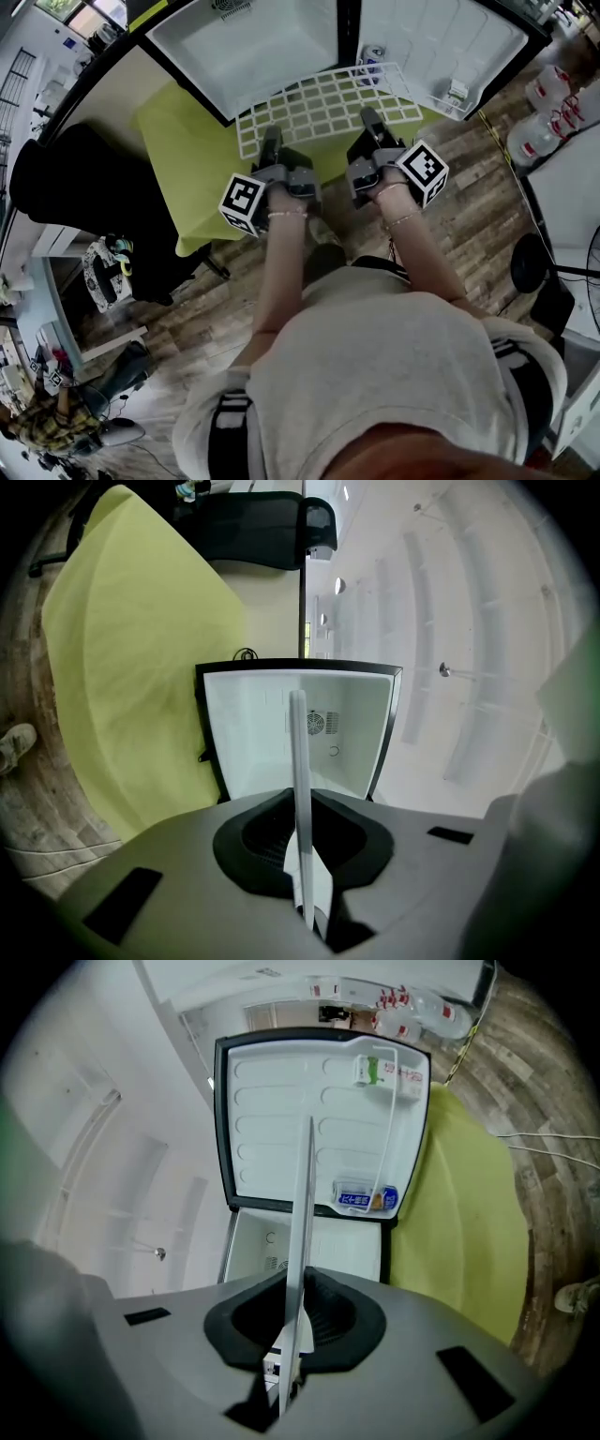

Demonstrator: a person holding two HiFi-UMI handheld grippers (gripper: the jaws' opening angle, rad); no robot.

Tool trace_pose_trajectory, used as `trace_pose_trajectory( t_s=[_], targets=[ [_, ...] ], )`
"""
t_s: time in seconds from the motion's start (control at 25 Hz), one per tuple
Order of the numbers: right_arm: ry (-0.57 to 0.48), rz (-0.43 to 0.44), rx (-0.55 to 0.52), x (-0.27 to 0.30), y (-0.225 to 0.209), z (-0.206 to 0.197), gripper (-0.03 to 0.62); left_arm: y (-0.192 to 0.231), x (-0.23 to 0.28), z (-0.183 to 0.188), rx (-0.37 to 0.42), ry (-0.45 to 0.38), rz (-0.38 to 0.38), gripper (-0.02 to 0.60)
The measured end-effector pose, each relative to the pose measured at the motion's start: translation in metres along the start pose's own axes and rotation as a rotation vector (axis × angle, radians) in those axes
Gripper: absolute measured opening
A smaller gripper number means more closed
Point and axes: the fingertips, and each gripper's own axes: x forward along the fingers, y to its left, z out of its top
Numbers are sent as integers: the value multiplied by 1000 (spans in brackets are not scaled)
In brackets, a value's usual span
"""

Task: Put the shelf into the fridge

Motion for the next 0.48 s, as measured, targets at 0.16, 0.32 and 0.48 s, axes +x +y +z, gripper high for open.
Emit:
trace_pose_trajectory(
  t_s=[0.16,0.32,0.48],
  targets=[
    [24,10,-26,43,8,-3,31,-7,38,23,-16,-22,-14,29],
    [42,3,-26,74,8,-6,32,-11,65,40,-23,-39,-12,28],
    [51,19,-31,106,17,-18,31,-15,81,64,-16,-79,-23,29]
  ],
)
